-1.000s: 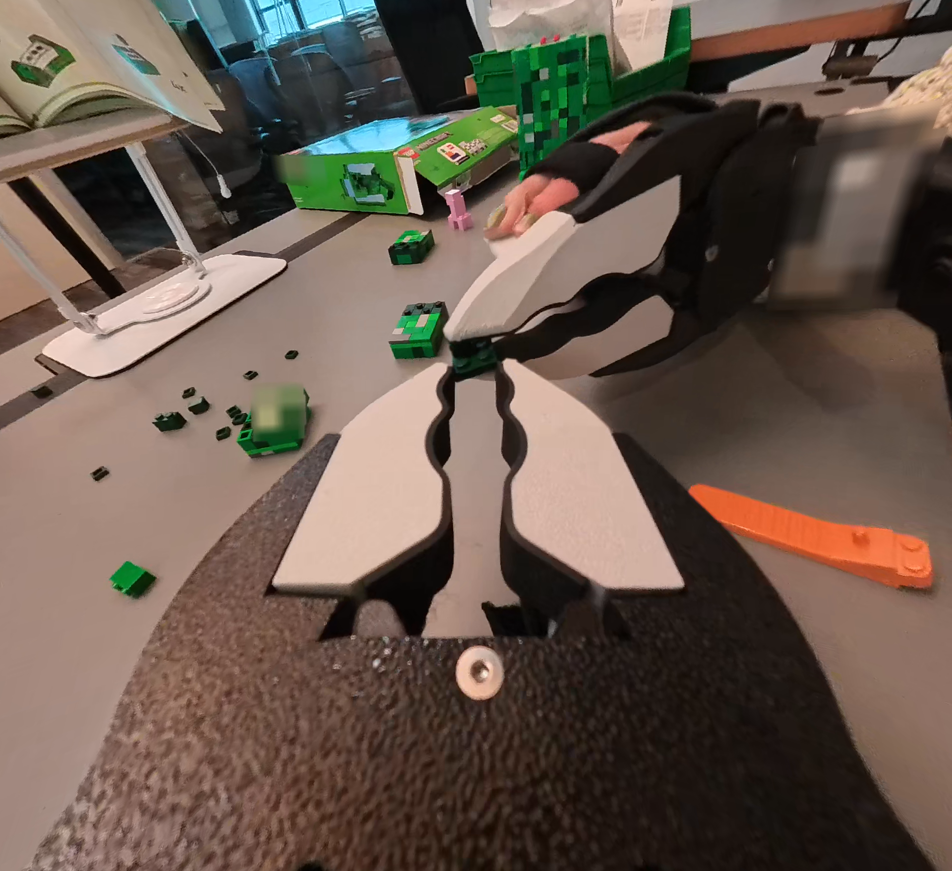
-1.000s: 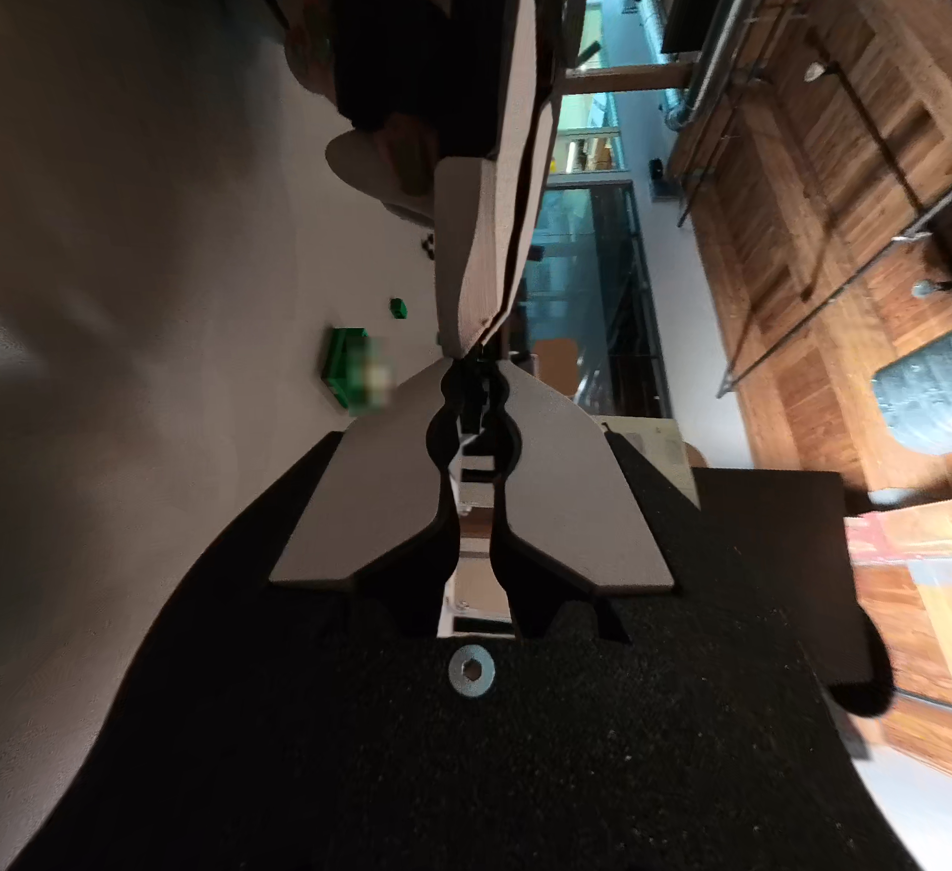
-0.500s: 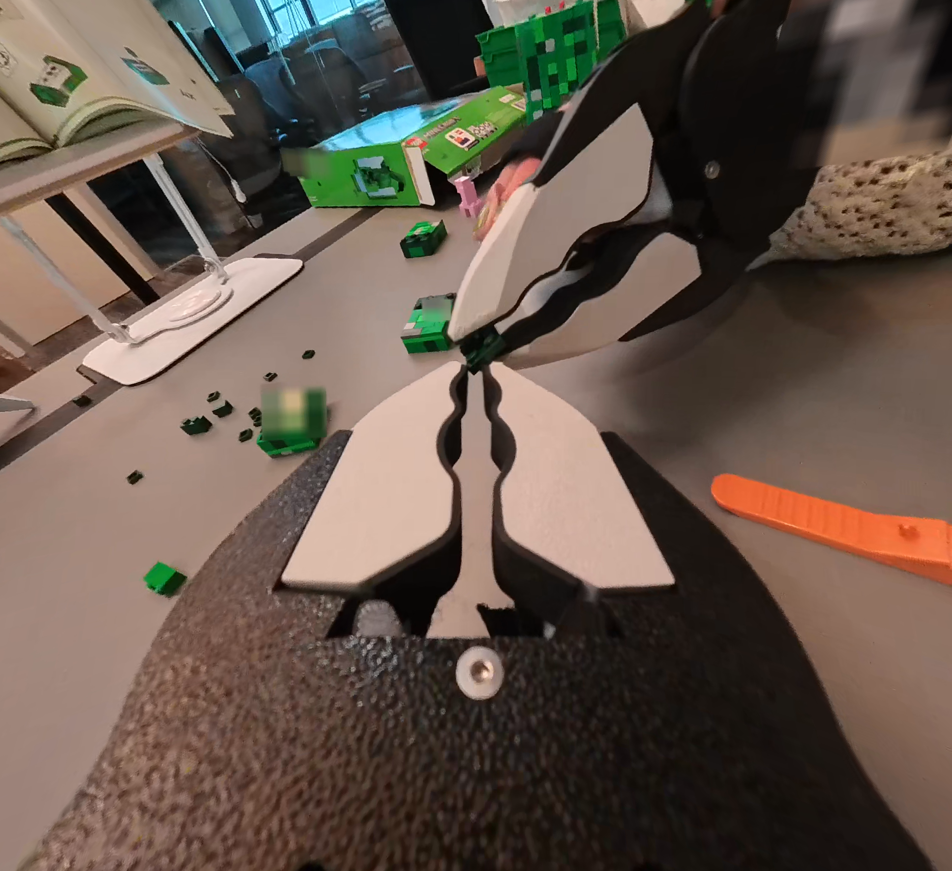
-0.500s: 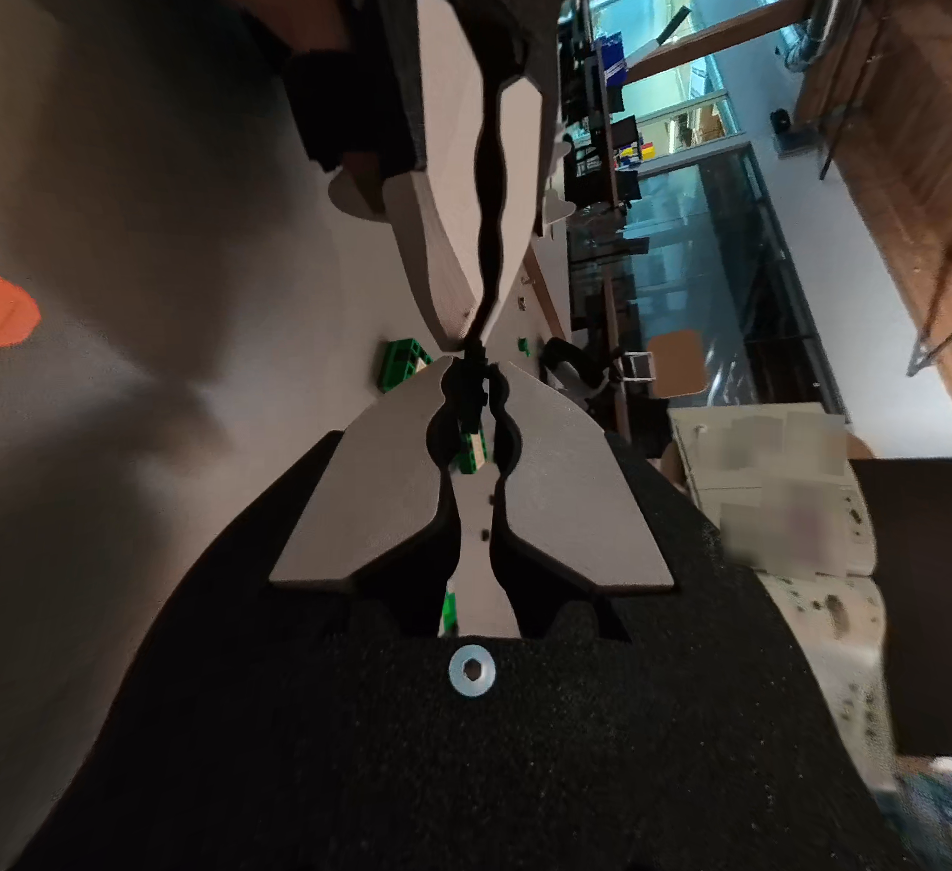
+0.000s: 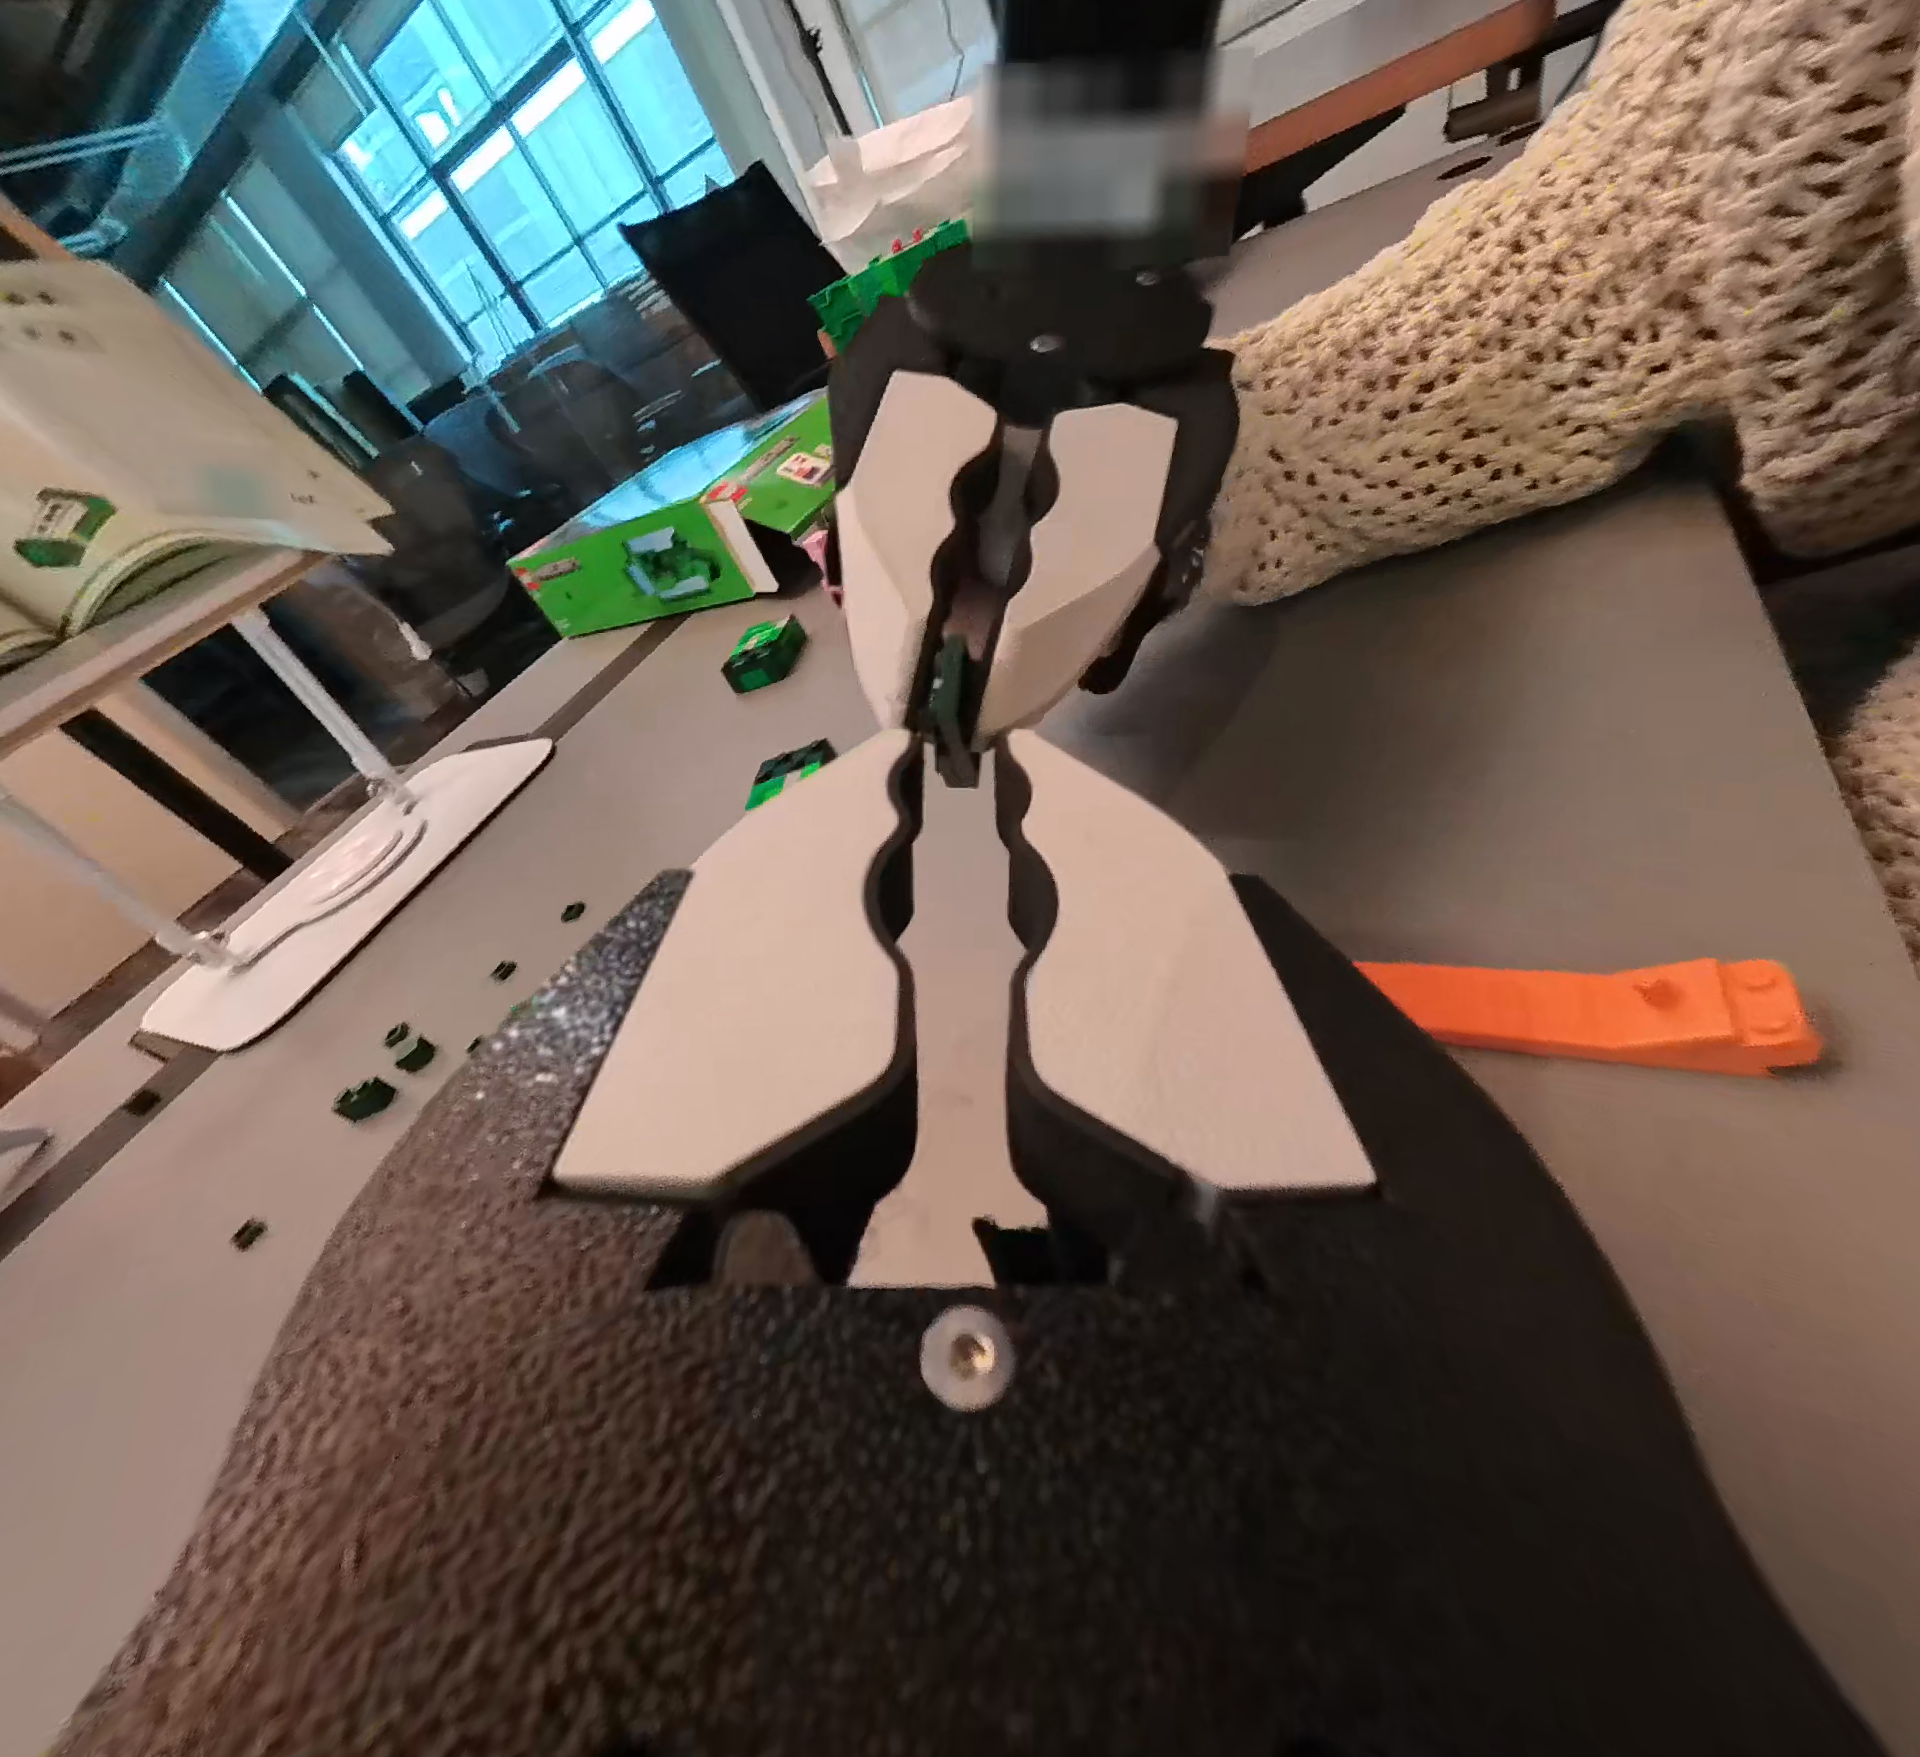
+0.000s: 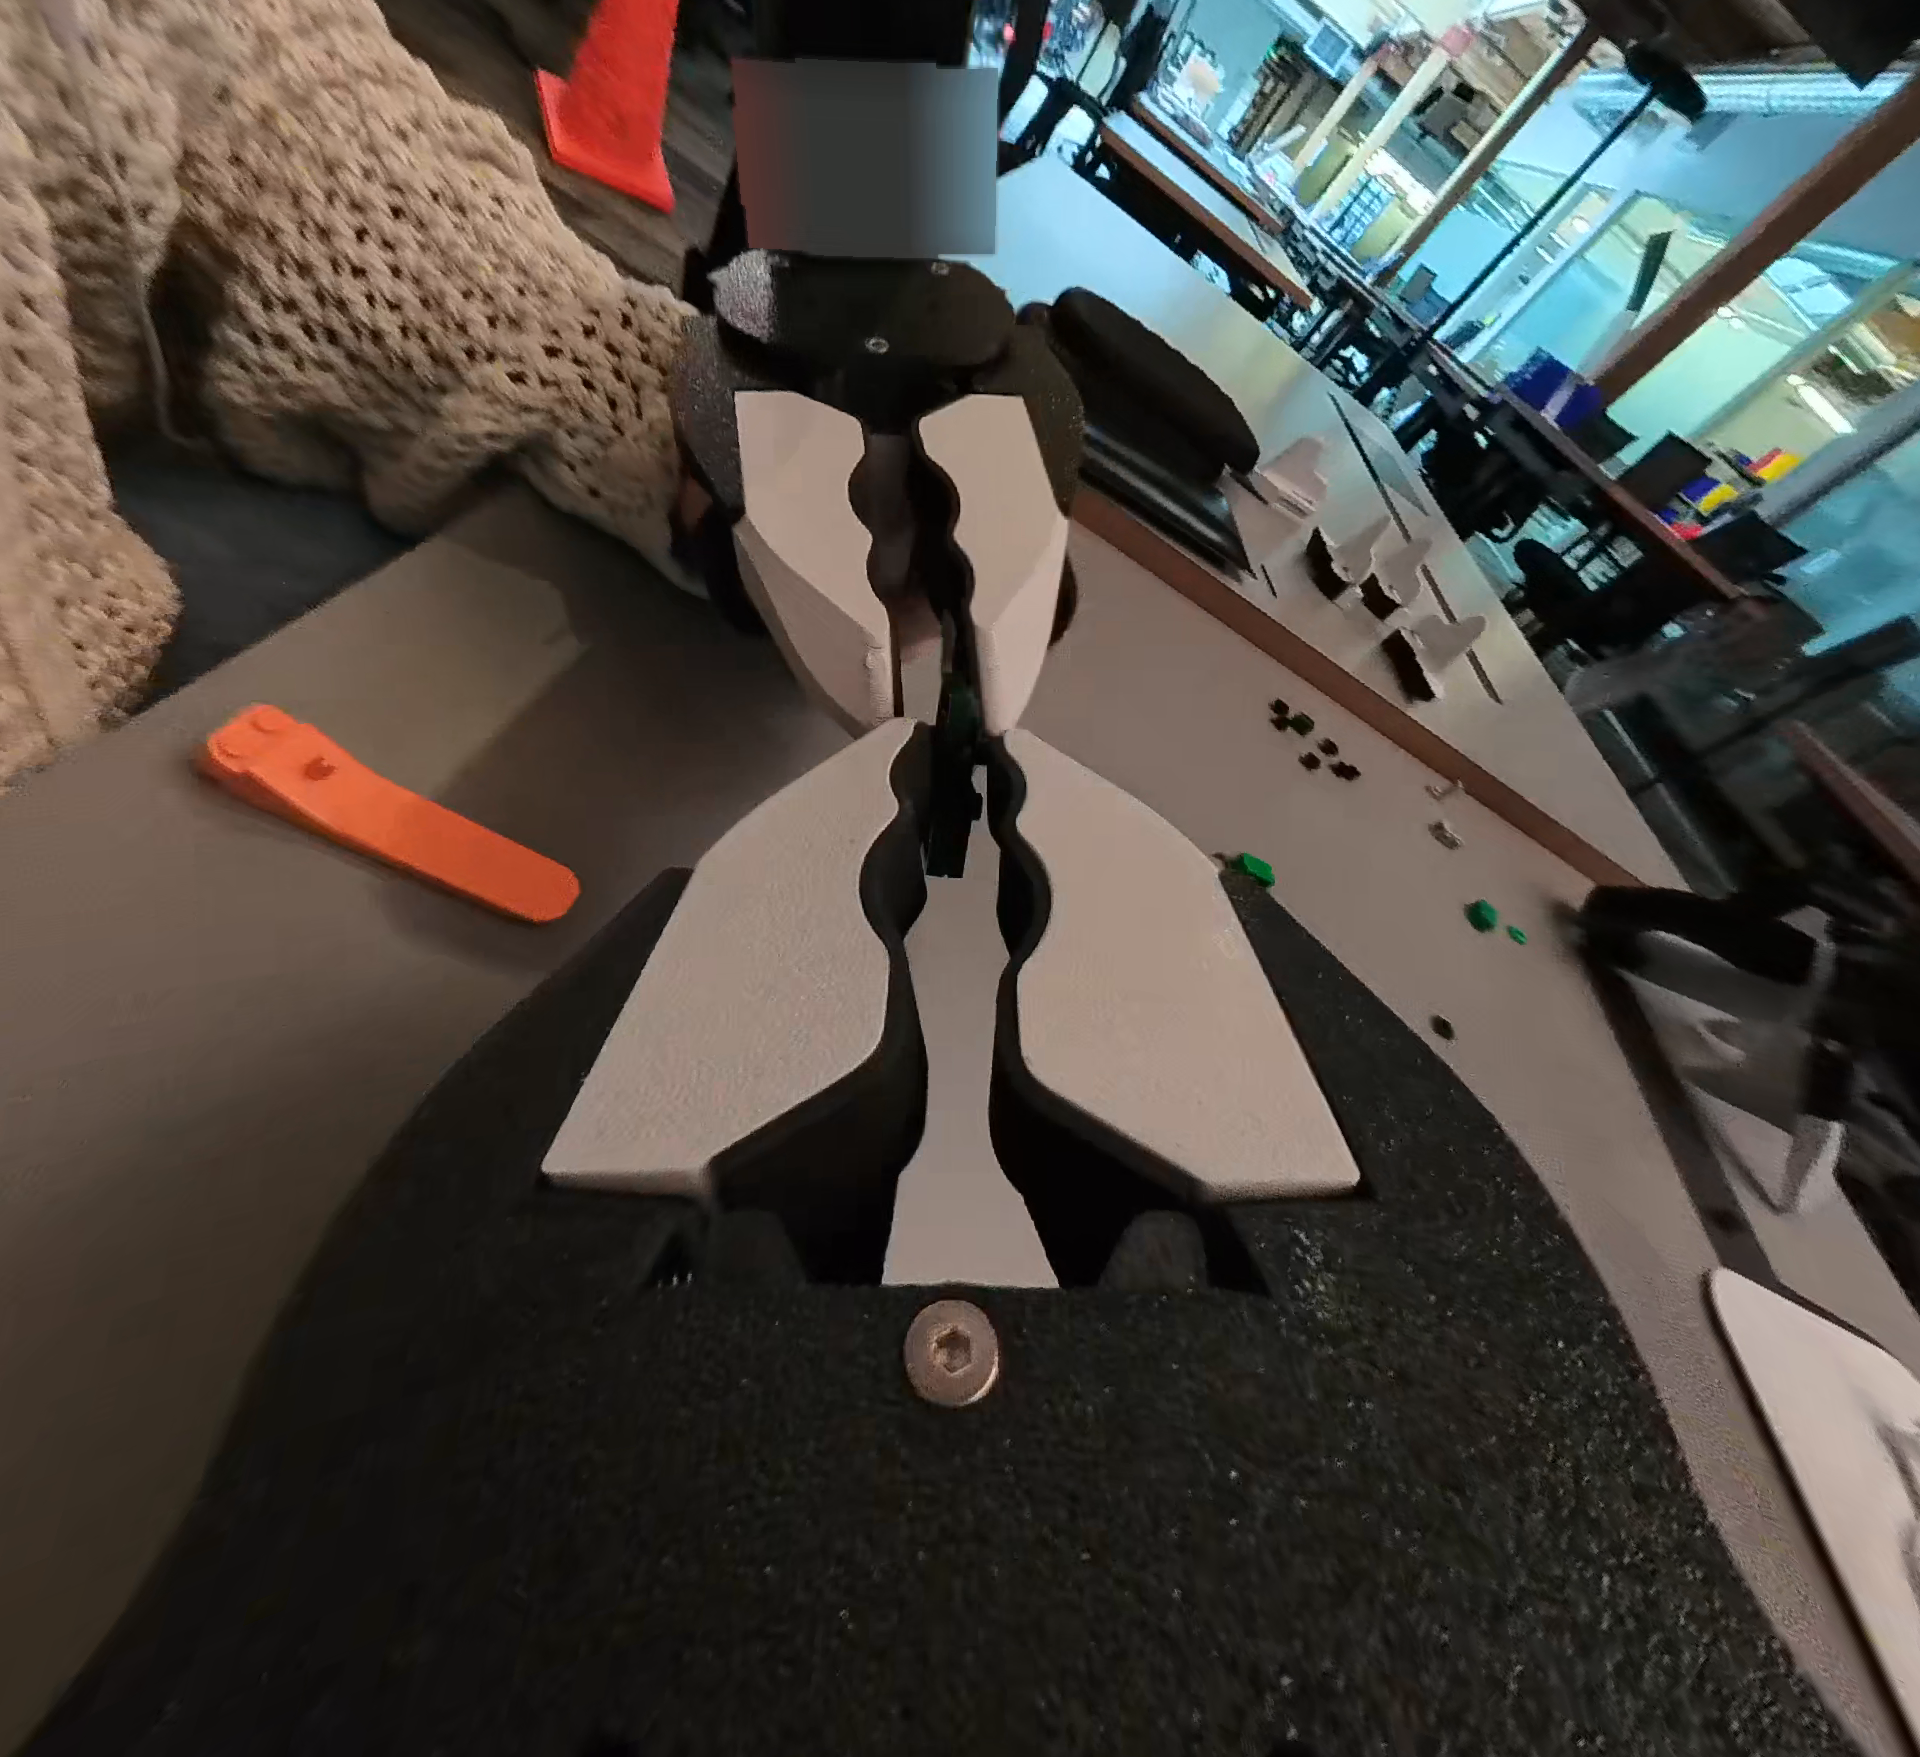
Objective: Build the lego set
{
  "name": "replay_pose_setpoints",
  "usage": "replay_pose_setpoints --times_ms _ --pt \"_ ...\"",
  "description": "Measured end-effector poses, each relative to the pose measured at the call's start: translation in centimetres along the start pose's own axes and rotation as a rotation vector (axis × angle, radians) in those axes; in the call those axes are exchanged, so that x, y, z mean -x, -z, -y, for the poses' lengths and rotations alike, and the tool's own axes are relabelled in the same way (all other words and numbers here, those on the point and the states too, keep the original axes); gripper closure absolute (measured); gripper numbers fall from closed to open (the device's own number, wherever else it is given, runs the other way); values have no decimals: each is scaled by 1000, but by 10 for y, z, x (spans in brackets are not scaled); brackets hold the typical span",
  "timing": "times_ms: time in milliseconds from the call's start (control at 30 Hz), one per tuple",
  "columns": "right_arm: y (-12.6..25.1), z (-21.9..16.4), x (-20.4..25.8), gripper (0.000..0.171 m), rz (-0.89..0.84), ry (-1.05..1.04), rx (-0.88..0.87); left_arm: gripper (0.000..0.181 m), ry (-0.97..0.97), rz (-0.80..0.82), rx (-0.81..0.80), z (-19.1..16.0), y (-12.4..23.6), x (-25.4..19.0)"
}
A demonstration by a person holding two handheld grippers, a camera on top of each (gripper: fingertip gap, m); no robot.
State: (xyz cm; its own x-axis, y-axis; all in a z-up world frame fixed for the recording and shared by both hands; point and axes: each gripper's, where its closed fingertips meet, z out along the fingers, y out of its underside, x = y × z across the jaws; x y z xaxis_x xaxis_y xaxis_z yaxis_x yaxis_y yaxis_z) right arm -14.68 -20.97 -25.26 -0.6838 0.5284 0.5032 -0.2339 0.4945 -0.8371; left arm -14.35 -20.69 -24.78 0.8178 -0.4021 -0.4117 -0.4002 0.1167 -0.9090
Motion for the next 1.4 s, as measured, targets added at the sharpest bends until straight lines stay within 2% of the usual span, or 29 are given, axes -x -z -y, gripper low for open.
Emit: replay_pose_setpoints --times_ms 267,533,633,700,900,1000,1167,1400 --pt "2 9 3 162 22 4 -58 171 -19 -16 -51 9 2 -4" --pt "2 12 6 162 41 36 -45 171 -8 -49 -72 12 2 -9" --pt "3 15 8 162 70 19 -49 173 -18 -56 -86 15 3 -10" --pt "2 18 9 162 80 23 -45 180 -31 -63 -84 15 3 -12" --pt "2 18 7 162 66 45 -23 181 -17 -64 -82 14 2 -12" --pt "-1 18 -2 163 -20 89 3 177 57 -35 -90 15 4 -3" --pt "-2 3 -38 163 -353 334 186 151 281 45 -86 9 4 20" --pt "-10 -7 -46 163 -530 721 420 146 451 94 -49 -1 -7 30"
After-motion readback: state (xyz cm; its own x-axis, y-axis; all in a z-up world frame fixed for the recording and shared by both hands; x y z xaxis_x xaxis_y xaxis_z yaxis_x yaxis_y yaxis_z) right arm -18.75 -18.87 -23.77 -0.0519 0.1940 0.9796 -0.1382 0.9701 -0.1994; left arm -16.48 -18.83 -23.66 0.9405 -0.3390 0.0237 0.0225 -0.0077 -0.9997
